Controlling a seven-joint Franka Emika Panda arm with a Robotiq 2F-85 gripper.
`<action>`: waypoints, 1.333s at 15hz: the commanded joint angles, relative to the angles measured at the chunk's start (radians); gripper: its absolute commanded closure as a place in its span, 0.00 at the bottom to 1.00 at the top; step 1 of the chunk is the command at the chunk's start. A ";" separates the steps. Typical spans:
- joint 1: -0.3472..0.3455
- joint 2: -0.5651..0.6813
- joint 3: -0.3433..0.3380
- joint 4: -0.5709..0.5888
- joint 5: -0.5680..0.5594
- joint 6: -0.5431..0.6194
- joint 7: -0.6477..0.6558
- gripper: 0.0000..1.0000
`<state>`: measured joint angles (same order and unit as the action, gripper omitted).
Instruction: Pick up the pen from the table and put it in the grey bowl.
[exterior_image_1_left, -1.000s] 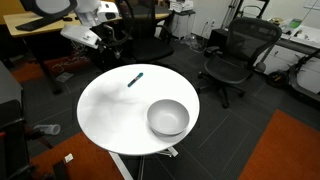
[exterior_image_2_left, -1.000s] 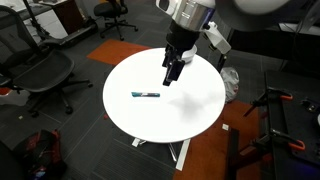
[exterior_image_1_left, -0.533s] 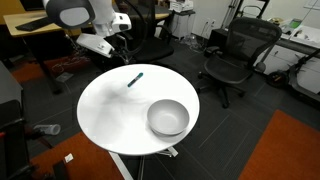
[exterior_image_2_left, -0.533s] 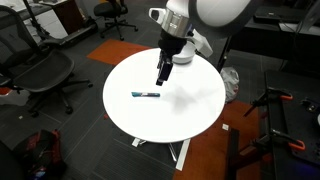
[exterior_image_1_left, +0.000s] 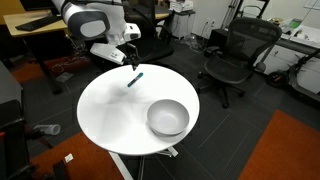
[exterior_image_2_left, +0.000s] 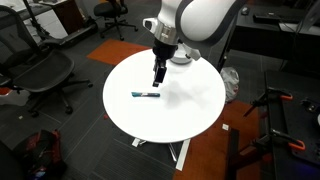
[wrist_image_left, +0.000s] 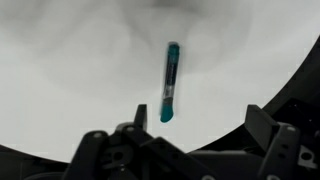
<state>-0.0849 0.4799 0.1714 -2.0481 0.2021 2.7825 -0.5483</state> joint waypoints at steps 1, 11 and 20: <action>-0.017 0.058 0.028 0.062 -0.049 -0.002 0.019 0.00; -0.005 0.173 0.023 0.178 -0.127 -0.006 0.053 0.00; -0.004 0.272 0.017 0.275 -0.154 -0.040 0.094 0.00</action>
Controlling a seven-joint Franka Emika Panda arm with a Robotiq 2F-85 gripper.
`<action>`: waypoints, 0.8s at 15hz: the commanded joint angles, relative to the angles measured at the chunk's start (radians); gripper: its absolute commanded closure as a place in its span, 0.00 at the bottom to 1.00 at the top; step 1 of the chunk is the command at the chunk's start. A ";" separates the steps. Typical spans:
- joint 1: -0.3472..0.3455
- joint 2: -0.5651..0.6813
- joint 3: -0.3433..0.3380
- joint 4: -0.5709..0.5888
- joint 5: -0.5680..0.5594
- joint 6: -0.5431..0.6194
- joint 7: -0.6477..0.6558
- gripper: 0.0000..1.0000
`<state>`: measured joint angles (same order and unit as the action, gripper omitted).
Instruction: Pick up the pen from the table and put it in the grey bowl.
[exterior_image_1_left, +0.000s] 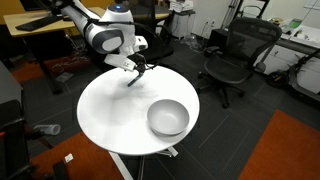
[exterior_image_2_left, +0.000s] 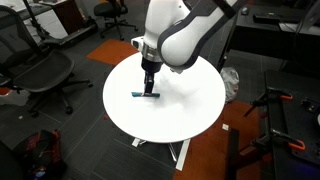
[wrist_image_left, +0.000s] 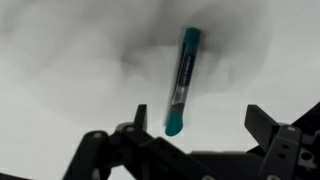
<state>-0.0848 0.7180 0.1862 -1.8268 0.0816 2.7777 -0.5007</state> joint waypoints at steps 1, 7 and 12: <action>-0.004 0.043 0.002 0.064 -0.034 -0.039 0.047 0.00; -0.002 0.088 0.000 0.116 -0.037 -0.064 0.051 0.00; -0.001 0.119 -0.002 0.151 -0.036 -0.094 0.057 0.00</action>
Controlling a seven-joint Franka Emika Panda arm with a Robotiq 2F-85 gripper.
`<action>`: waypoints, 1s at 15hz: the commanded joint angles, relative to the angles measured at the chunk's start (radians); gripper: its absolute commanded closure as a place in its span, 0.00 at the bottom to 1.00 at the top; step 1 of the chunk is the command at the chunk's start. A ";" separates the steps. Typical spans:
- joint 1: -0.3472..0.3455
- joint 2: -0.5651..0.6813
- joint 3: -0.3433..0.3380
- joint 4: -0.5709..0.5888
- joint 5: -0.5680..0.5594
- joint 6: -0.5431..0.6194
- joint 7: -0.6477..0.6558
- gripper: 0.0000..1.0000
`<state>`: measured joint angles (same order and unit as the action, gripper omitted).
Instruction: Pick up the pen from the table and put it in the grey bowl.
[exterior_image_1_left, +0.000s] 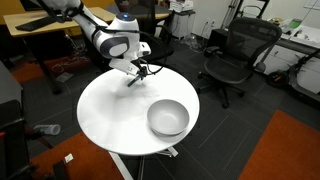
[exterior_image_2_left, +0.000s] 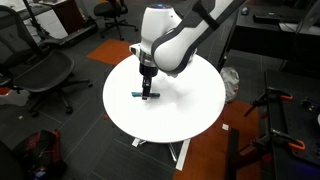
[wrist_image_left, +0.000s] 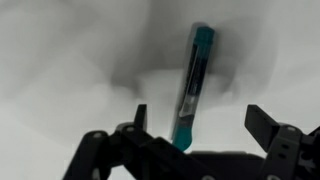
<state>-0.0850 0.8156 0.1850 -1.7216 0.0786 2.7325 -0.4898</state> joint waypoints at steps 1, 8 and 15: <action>-0.001 0.026 -0.001 0.050 -0.033 -0.054 0.048 0.25; -0.001 0.044 0.002 0.067 -0.031 -0.065 0.048 0.73; 0.019 0.016 -0.015 0.061 -0.030 -0.081 0.091 0.95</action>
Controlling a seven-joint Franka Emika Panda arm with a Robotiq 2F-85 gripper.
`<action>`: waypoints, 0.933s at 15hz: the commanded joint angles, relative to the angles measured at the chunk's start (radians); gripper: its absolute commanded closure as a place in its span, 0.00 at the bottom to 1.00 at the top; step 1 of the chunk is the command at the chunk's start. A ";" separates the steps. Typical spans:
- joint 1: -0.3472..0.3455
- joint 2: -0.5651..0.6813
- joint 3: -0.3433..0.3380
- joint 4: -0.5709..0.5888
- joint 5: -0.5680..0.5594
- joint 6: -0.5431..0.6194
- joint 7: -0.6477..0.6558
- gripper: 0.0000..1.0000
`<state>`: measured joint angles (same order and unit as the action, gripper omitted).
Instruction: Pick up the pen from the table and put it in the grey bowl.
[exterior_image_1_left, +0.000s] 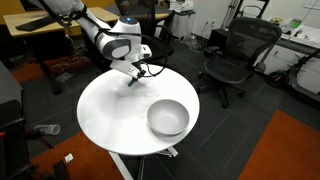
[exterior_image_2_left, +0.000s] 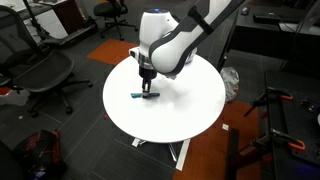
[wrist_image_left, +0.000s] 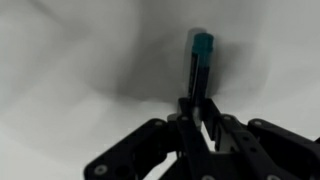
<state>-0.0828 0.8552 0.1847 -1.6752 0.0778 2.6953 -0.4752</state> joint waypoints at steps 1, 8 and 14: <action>0.016 -0.043 -0.014 0.011 -0.024 -0.048 0.095 0.95; 0.038 -0.208 -0.070 -0.052 -0.024 -0.085 0.232 0.95; 0.053 -0.371 -0.149 -0.167 -0.040 -0.068 0.323 0.95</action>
<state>-0.0492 0.6003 0.0814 -1.7342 0.0740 2.6357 -0.2277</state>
